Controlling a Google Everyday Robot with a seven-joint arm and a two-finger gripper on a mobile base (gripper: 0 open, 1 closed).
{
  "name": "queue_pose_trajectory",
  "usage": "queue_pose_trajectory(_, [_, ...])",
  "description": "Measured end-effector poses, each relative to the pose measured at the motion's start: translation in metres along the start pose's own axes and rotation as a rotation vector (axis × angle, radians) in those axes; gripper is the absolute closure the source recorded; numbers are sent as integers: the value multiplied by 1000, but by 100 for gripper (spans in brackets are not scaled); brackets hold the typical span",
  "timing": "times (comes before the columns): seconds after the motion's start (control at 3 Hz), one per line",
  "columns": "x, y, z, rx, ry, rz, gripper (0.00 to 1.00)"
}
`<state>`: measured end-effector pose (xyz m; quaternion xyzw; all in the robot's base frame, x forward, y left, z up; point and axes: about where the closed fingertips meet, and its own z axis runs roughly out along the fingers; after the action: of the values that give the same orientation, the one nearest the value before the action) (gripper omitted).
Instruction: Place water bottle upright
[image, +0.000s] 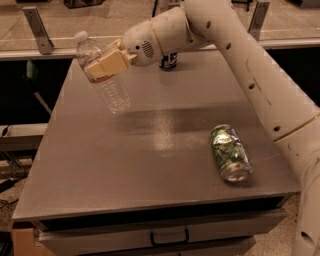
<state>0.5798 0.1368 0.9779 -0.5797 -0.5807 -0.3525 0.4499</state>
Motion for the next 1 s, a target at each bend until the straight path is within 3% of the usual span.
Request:
queue_pose_trajectory(0.33, [-11,-11,-11,31,83,-43,100])
queue_pose_trajectory(1.0, [-25,-15,-26,56,197,-63,100])
